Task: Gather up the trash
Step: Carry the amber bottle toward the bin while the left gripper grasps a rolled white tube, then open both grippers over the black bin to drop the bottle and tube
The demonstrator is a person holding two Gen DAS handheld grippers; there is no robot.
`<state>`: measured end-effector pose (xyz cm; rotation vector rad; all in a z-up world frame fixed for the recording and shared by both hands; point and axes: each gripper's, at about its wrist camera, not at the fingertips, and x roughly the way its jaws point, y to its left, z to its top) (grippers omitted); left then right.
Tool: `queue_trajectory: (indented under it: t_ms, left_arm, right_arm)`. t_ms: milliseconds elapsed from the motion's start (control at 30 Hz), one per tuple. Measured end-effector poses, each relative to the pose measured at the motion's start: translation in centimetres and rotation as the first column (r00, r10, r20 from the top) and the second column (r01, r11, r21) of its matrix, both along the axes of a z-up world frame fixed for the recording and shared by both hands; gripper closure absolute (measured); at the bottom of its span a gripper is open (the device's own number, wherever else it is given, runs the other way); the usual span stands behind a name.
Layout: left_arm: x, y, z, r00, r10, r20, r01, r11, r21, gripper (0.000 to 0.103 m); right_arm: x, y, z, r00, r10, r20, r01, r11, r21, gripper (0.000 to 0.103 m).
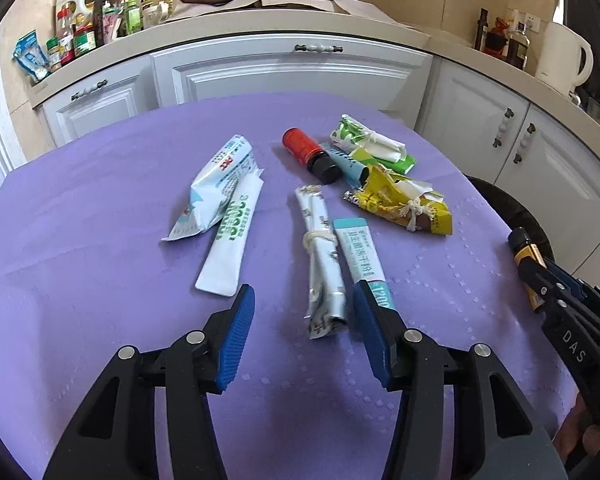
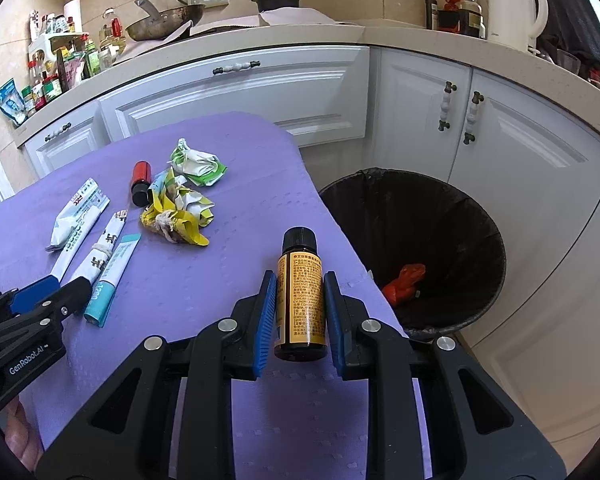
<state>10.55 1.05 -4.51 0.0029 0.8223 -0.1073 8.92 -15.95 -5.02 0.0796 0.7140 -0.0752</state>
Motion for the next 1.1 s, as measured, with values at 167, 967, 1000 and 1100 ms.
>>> queue_trajectory:
  t_ms: [167, 967, 1000, 1100]
  left_arm:
    - [0.6, -0.4, -0.6, 0.999, -0.025, -0.039, 0.025, 1.0, -0.01, 0.081]
    - [0.3, -3.9, 4.0, 0.986, -0.098, 0.133, 0.102, 0.994, -0.025, 0.087]
    - [0.5, -4.5, 4.2, 0.984, -0.107, 0.142, 0.112, 0.993, -0.025, 0.087]
    - [1.1, -6.5, 4.5, 0.977, -0.146, 0.156, 0.151, 0.988, -0.022, 0.087]
  right_arm:
    - [0.0, 0.0, 0.0, 1.0, 0.004, -0.003, -0.004, 1.0, -0.001, 0.08]
    - [-0.2, -3.6, 2.2, 0.993, -0.094, 0.068, 0.097, 0.995, -0.03, 0.08]
    - [-0.1, -4.3, 2.5, 0.991, -0.112, 0.077, 0.115, 0.993, -0.036, 0.08]
    - [0.3, -6.1, 3.0, 0.984, -0.153, 0.096, 0.158, 0.987, -0.044, 0.08]
